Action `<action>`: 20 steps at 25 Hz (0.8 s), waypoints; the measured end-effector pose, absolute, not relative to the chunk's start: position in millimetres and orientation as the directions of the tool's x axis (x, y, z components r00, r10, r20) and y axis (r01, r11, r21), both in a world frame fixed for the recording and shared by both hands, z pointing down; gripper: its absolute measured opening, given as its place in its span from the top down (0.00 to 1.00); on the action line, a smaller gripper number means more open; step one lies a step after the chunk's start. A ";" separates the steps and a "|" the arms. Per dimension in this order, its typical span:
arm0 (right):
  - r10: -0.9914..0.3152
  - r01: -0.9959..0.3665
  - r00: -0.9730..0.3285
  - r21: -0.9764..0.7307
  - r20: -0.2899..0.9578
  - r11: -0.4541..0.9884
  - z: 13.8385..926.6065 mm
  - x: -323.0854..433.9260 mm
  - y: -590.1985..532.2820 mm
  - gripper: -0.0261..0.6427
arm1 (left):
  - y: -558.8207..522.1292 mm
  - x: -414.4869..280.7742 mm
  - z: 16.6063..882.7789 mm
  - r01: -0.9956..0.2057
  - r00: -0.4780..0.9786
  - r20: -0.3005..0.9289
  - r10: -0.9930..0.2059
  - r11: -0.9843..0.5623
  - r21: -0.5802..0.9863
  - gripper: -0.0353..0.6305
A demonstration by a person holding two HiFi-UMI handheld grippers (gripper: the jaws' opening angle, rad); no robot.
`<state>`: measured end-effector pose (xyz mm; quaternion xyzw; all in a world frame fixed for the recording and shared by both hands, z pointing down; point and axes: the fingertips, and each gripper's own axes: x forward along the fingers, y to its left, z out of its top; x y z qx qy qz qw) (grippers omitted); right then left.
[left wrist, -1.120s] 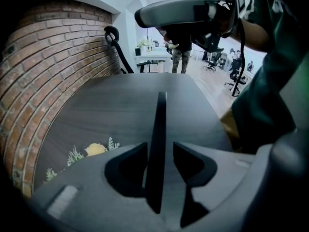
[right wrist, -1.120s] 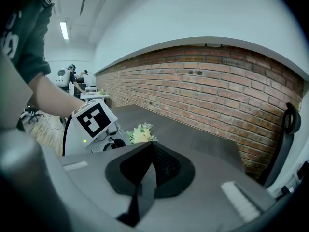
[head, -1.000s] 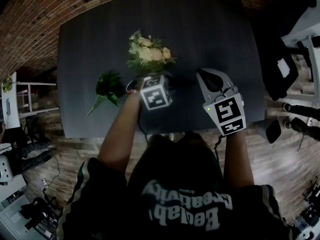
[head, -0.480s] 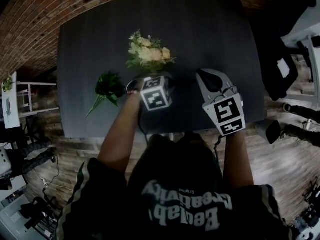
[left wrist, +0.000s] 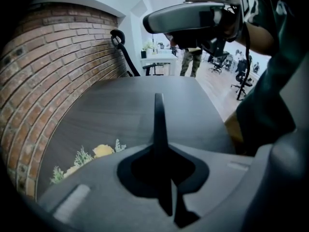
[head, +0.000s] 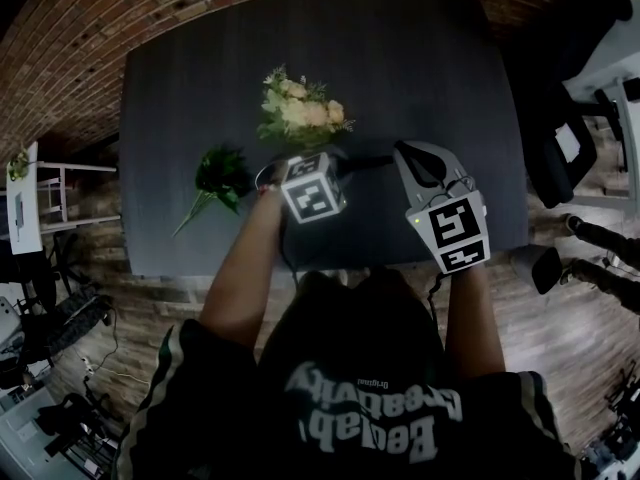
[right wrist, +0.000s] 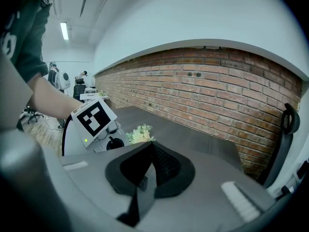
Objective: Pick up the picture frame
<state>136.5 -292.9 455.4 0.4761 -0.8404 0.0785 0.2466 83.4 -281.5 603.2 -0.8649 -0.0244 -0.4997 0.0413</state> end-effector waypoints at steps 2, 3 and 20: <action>-0.762 -0.837 -0.428 0.105 0.487 0.537 453.7 135.5 -292.8 0.95 | -280.7 84.0 602.3 0.080 0.500 0.866 0.001 -0.996 -0.045 0.91; -0.761 -0.836 -0.429 0.105 0.486 0.538 453.3 135.1 -292.4 0.95 | -280.5 84.5 602.4 0.078 0.500 0.866 -0.001 -0.996 -0.046 0.91; -0.761 -0.821 -0.453 0.114 0.465 0.559 439.5 118.6 -296.3 0.95 | -295.0 84.8 568.3 -0.138 0.570 0.817 -0.085 -0.990 -0.006 0.91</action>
